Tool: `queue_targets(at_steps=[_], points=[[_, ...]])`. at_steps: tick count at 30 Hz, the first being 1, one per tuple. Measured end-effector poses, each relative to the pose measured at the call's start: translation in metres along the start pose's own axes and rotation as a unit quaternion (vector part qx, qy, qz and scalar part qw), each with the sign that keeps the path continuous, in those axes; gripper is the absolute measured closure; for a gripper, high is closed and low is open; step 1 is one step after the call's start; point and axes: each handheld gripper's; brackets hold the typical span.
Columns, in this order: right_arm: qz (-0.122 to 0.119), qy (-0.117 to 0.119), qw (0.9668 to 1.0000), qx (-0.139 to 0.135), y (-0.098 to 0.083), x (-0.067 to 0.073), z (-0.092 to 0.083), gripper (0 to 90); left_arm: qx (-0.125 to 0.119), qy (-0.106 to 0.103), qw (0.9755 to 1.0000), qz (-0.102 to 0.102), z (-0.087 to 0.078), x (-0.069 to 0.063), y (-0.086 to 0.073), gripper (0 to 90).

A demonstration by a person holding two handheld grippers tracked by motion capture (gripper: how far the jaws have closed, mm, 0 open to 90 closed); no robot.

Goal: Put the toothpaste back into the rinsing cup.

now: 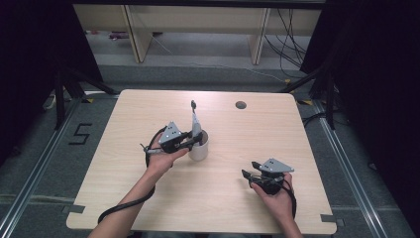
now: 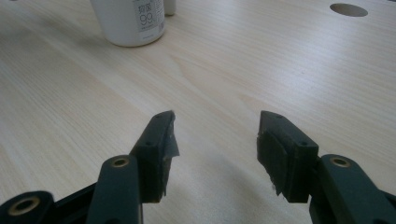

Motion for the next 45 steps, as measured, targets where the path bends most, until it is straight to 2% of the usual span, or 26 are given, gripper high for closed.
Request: queue_targets(at_steps=[3, 4, 5, 6, 14, 16, 21, 27, 35, 38, 39, 41, 45], points=[[0.000, 0.002, 1.0000, -0.002, 0.000, 0.000, 0.000, 47.1, 0.007, 0.002, 1.0000, 0.001, 0.000, -0.001, 0.001, 71.6], [-0.020, -0.001, 0.9998, -0.008, 0.000, -0.003, 0.001, 47.1, 0.007, 0.002, 1.0000, 0.001, 0.000, -0.001, 0.002, 71.4], [-0.019, -0.001, 0.9998, -0.007, 0.000, -0.003, 0.001, 47.1, 0.007, 0.002, 1.0000, 0.003, 0.000, -0.001, 0.002, 71.3], [0.002, 0.000, 1.0000, 0.001, 0.000, 0.000, 0.000, 47.1, 0.003, 0.000, 1.0000, 0.003, 0.001, -0.001, 0.002, 71.1], [0.001, 0.000, 1.0000, 0.001, 0.000, 0.000, 0.000, 47.1, 0.006, 0.004, 1.0000, 0.005, -0.001, -0.002, 0.004, 66.2], [-0.001, -0.001, 1.0000, 0.001, 0.000, 0.000, 0.000, 47.1, 0.008, 0.003, 0.9999, 0.011, -0.001, -0.002, 0.004, 65.4], [-0.006, -0.003, 1.0000, -0.003, 0.000, -0.001, 0.001, 47.1, 0.006, 0.005, 0.9999, 0.011, -0.001, -0.003, 0.004, 64.9], [-0.006, -0.003, 1.0000, -0.003, 0.000, -0.001, 0.001, 47.1, 0.003, 0.005, 0.9999, 0.012, -0.001, -0.002, 0.004, 60.4], [-0.006, -0.003, 1.0000, -0.003, 0.000, -0.001, 0.001, 47.1, 0.001, 0.014, 0.9999, 0.007, -0.005, -0.003, 0.005, 55.6], [-0.004, -0.003, 1.0000, -0.001, 0.000, 0.000, 0.001, 47.1, 0.004, 0.017, 0.9998, 0.012, -0.006, -0.003, 0.007, 53.6], [0.004, -0.003, 1.0000, 0.001, 0.000, 0.001, 0.000, 47.1, 0.004, 0.019, 0.9997, 0.011, -0.007, -0.003, 0.007, 52.8], [-0.004, -0.003, 1.0000, -0.001, 0.000, 0.000, 0.001, 47.1, 0.004, 0.020, 0.9997, 0.011, -0.007, -0.003, 0.007, 50.5], [0.004, -0.003, 1.0000, 0.001, 0.000, 0.001, 0.000, 47.1, 0.008, 0.023, 0.9996, 0.012, -0.010, -0.005, 0.008, 45.2]])
Point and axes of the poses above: each handheld gripper's, and its own axes: z roughly forward along the jaws, y roughly out of its top, x roughly to its left, and after that the axes turned 1 degree about -z, right-handed
